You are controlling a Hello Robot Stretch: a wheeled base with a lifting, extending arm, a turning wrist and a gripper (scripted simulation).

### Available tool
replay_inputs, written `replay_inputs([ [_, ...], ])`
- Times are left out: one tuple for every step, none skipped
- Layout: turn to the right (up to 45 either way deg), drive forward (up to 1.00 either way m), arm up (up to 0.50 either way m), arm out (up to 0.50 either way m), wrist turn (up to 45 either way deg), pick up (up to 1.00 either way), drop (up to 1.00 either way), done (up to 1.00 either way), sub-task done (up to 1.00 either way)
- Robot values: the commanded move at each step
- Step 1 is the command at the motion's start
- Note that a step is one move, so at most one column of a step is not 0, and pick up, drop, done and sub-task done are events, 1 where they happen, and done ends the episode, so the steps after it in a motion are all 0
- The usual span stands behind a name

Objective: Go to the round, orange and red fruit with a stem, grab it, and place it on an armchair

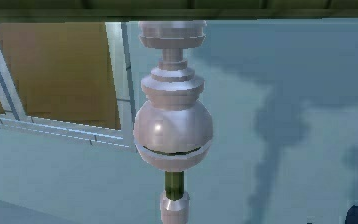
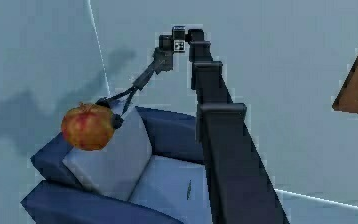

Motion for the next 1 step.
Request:
replay_inputs([
  [0.0, 0.0, 0.0, 0.0, 45.0, 0.0, 0.0, 0.0, 0.0],
])
